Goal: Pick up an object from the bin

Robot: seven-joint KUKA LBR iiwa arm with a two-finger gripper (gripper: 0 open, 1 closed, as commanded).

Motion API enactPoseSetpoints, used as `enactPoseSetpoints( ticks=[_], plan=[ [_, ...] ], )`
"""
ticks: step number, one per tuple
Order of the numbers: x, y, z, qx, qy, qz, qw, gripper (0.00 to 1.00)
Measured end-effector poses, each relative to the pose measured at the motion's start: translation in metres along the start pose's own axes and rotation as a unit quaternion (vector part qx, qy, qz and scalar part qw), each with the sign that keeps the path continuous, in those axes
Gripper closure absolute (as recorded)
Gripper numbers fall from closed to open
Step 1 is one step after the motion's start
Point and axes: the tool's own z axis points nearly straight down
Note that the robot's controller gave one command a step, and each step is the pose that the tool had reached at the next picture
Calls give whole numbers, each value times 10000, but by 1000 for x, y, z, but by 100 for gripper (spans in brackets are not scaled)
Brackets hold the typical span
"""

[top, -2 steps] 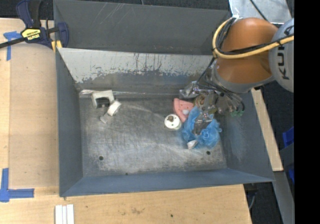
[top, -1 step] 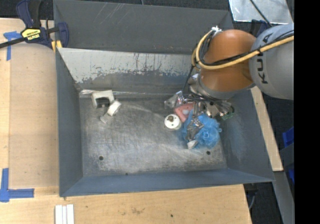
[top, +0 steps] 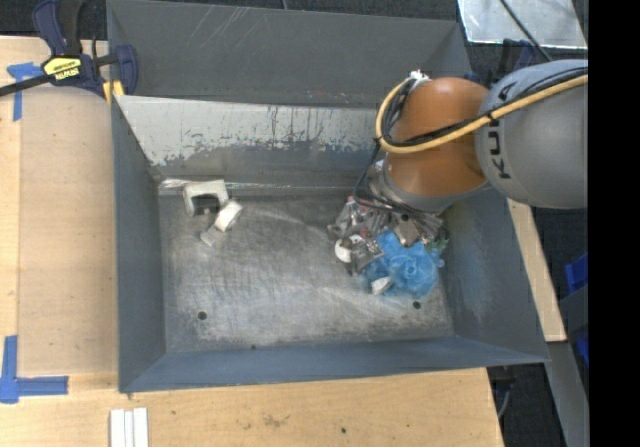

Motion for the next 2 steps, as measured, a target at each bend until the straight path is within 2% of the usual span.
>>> enactPoseSetpoints(
  ticks=[1, 2],
  plan=[
    [0, 0, 0, 0, 0, -1, 10000, 100],
    [6, -9, -137, 3, 15, 254, 9997, 100]
  ],
)
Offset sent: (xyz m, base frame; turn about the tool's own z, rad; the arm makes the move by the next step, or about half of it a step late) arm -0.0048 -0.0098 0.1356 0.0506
